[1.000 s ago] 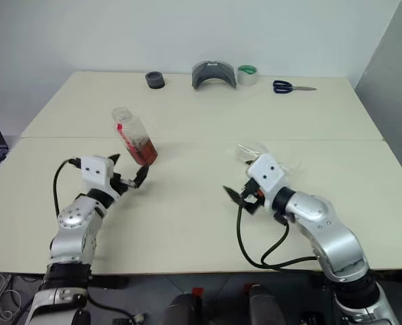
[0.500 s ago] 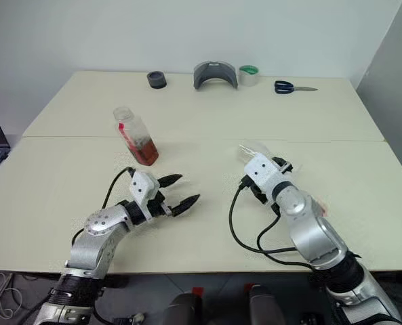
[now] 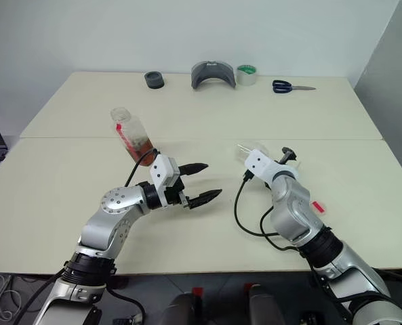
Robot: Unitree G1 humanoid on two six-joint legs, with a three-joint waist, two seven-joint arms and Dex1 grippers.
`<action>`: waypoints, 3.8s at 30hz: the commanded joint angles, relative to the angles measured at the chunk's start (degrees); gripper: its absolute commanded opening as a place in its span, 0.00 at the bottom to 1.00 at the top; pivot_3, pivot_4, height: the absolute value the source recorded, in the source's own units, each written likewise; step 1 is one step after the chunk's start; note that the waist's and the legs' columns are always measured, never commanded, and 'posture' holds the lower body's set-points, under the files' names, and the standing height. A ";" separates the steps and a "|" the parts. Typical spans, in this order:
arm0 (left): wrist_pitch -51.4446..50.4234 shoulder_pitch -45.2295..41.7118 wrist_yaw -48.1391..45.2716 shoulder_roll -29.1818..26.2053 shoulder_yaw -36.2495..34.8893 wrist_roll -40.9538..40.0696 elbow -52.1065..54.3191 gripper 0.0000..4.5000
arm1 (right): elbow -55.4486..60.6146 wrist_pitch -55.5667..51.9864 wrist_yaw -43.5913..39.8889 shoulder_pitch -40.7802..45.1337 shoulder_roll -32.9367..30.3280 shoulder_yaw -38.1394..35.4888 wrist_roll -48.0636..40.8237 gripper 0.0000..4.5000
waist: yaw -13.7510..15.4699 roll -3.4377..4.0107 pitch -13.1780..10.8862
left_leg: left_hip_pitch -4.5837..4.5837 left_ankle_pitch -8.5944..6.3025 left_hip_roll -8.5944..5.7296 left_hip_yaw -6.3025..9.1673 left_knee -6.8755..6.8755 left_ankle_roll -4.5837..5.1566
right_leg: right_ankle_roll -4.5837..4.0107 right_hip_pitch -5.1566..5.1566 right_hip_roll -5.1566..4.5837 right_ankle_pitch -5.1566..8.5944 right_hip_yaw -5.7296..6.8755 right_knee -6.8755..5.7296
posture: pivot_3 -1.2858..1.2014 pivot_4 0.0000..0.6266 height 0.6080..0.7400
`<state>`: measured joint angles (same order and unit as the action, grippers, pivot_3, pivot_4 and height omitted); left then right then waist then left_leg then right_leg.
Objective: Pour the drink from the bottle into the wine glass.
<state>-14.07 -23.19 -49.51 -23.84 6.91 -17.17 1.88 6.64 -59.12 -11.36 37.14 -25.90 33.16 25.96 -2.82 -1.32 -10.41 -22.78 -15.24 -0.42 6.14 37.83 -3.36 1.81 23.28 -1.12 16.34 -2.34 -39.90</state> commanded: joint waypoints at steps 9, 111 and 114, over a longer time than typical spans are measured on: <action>4.31 0.61 -0.41 1.54 0.33 1.06 -1.26 1.00 | -5.07 2.82 -4.65 4.11 2.62 -0.54 2.48 0.80 | -0.11 0.00 0.00 | 0.01 0.00 0.00 0.01 0.00 0.00 | 0.00 0.00 0.00 0.00 0.01 0.00 | 0.52 0.24 1.00; -14.90 4.43 10.53 -9.38 -16.55 -10.48 12.77 1.00 | -38.81 72.26 -10.19 2.14 30.94 -28.75 -31.95 0.05 | -0.63 0.04 0.02 | 0.52 0.14 0.16 -0.14 -0.84 -0.22 | -0.13 -0.04 0.09 0.06 -0.13 0.08 | 0.52 0.24 1.00; -14.20 5.51 10.30 -9.76 -17.40 -10.46 12.84 1.00 | -43.23 73.77 -11.38 3.70 31.16 -28.78 -31.66 0.05 | -0.55 0.04 0.03 | 0.52 0.14 0.13 -0.15 -0.84 -0.22 | -0.14 -0.04 0.06 0.06 -0.14 0.09 | 0.52 0.24 1.00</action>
<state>-29.66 -17.81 -39.26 -32.60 -8.51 -27.75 13.62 -35.86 12.48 -21.77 39.70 4.94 4.61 -5.33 -3.37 -1.28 -10.38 -22.27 -15.10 -0.30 5.99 36.99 -3.58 1.67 23.23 -1.07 16.40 -2.48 -39.80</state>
